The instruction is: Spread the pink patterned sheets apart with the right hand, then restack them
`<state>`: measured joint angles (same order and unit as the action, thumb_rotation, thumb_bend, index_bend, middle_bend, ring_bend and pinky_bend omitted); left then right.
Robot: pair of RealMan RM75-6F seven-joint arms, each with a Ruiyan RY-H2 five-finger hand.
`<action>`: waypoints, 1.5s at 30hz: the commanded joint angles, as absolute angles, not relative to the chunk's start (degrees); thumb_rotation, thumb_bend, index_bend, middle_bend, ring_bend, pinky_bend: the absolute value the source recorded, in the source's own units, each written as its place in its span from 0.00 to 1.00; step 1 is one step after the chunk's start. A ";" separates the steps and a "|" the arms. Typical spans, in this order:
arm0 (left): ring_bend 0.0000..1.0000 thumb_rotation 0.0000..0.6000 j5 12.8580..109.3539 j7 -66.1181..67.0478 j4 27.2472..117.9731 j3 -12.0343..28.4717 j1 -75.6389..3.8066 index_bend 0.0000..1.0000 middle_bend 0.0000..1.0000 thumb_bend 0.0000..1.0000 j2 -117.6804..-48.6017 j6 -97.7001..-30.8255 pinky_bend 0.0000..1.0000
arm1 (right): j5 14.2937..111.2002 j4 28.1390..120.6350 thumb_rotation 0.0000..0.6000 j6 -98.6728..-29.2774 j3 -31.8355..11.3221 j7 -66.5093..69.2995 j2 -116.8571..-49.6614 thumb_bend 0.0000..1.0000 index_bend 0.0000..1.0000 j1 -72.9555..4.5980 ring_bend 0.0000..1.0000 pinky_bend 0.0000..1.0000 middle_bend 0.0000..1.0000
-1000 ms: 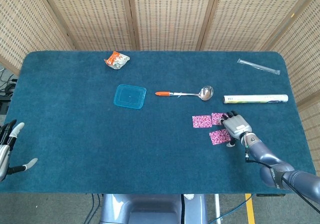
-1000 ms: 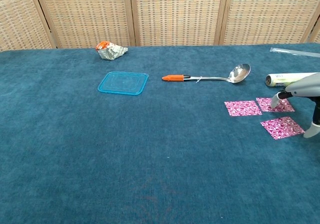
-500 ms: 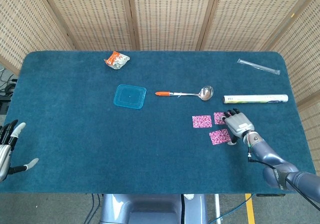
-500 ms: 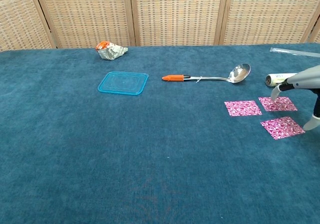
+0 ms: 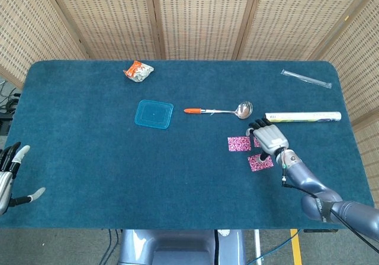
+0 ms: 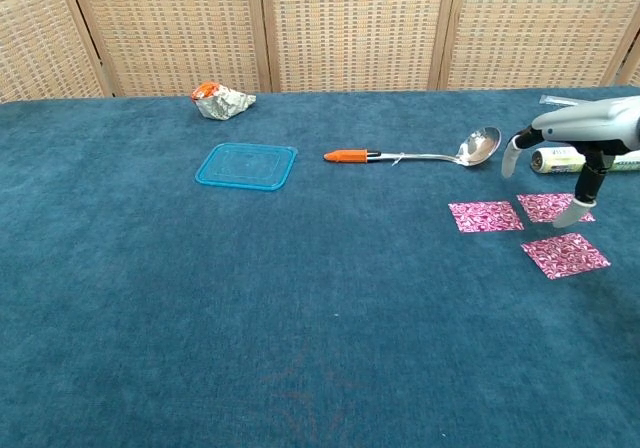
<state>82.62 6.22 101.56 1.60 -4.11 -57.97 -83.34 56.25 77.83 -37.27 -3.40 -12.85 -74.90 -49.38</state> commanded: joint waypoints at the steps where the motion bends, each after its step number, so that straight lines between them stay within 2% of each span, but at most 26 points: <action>1: 0.00 0.78 82.63 6.14 101.51 1.58 -4.03 0.07 0.00 0.00 -57.89 -83.45 0.00 | 55.49 77.04 1.00 -37.17 -3.81 -13.08 -75.73 0.05 0.27 -49.78 0.00 0.00 0.14; 15: 0.00 0.79 82.69 4.96 101.10 1.42 -3.46 0.07 0.00 0.00 -57.20 -83.95 0.00 | 49.81 70.64 1.00 -36.26 -4.42 -16.83 -82.21 0.08 0.30 -51.90 0.00 0.00 0.13; 36: 0.00 0.78 82.74 4.57 101.12 1.26 -2.89 0.07 0.00 0.00 -56.70 -84.39 0.00 | 50.41 65.36 1.00 -37.63 -5.09 -17.67 -87.06 0.10 0.30 -51.88 0.00 0.00 0.13; 45: 0.00 0.79 82.92 4.55 101.09 1.21 -2.86 0.07 0.00 0.00 -56.84 -84.37 0.00 | 52.51 67.19 1.00 -40.15 -4.86 -18.48 -86.64 0.10 0.30 -50.59 0.00 0.00 0.25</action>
